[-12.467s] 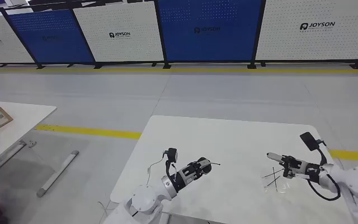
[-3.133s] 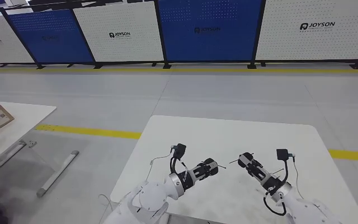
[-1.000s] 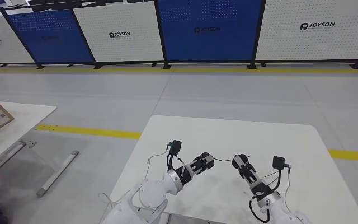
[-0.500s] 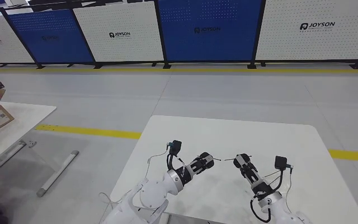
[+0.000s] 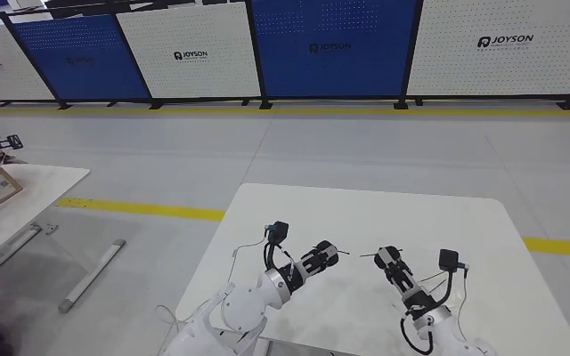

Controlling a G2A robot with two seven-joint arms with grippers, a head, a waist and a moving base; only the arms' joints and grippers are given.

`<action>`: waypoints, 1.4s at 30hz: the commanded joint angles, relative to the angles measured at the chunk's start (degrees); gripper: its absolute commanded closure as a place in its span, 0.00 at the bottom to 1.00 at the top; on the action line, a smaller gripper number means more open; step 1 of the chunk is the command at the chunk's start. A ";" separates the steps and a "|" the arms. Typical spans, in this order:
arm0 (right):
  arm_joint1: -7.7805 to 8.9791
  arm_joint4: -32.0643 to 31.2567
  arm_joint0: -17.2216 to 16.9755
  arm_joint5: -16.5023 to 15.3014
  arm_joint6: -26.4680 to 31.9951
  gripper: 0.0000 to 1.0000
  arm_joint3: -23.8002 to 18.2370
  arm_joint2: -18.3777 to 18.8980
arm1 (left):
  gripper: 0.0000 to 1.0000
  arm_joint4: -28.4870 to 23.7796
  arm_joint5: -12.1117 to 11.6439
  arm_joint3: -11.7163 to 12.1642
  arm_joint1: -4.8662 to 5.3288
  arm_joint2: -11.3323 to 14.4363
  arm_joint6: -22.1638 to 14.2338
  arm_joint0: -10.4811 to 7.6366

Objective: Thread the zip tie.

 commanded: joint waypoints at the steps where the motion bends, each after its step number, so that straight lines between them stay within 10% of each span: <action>1: -0.25 -0.28 0.41 0.23 0.39 1.00 0.09 -0.38 | 1.00 0.00 0.00 0.00 0.00 0.00 0.00 0.00; 42: -4.02 -2.62 2.16 0.55 2.80 1.00 2.46 -0.66 | 1.00 0.00 0.00 0.00 0.00 0.00 0.00 0.00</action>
